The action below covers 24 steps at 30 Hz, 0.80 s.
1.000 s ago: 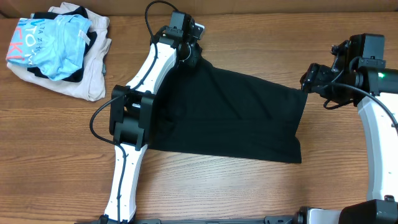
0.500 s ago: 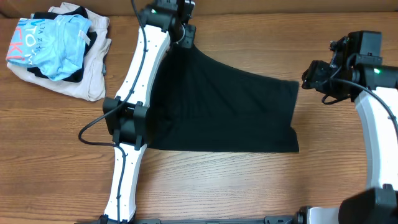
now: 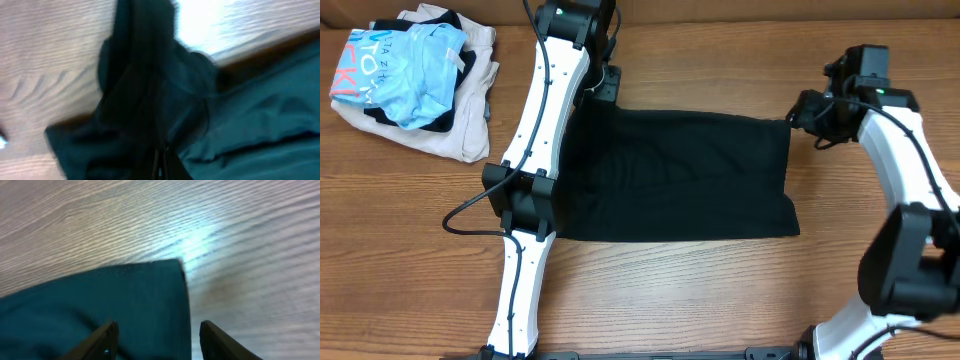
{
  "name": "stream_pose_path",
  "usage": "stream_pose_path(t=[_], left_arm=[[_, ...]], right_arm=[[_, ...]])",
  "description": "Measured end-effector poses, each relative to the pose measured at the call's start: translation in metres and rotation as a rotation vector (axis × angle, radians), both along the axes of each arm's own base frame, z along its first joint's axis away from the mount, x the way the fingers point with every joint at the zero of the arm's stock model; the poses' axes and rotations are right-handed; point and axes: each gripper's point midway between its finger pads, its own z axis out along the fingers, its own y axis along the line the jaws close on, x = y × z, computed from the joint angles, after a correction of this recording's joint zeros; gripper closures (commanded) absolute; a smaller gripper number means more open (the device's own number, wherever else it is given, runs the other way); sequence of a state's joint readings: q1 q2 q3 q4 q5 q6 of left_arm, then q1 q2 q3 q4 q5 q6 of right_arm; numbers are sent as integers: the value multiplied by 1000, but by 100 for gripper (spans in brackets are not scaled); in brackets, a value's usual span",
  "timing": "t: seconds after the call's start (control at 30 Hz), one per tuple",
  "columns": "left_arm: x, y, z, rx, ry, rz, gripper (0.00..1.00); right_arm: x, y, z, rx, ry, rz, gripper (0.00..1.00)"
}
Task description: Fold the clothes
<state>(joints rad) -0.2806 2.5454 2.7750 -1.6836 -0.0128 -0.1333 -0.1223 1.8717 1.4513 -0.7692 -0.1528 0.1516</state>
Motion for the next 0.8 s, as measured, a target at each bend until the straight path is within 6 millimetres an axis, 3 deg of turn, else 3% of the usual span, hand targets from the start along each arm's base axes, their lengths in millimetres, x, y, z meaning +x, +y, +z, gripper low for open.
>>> stream_pose_path(t=[0.3,0.5,0.7,0.8], left_arm=[[-9,15,-23,66,74,92,96],[-14,19,-38,82,117,113,96],[-14,23,-40,87,118,121,96],[-13,27,-40,87,119,130,96]], right_arm=[[18,7,-52,13,35,36,46],[27,12,-76,46,35,56,53],[39,17,-81,48,-9,77,62],[43,17,-79,45,-29,85,74]])
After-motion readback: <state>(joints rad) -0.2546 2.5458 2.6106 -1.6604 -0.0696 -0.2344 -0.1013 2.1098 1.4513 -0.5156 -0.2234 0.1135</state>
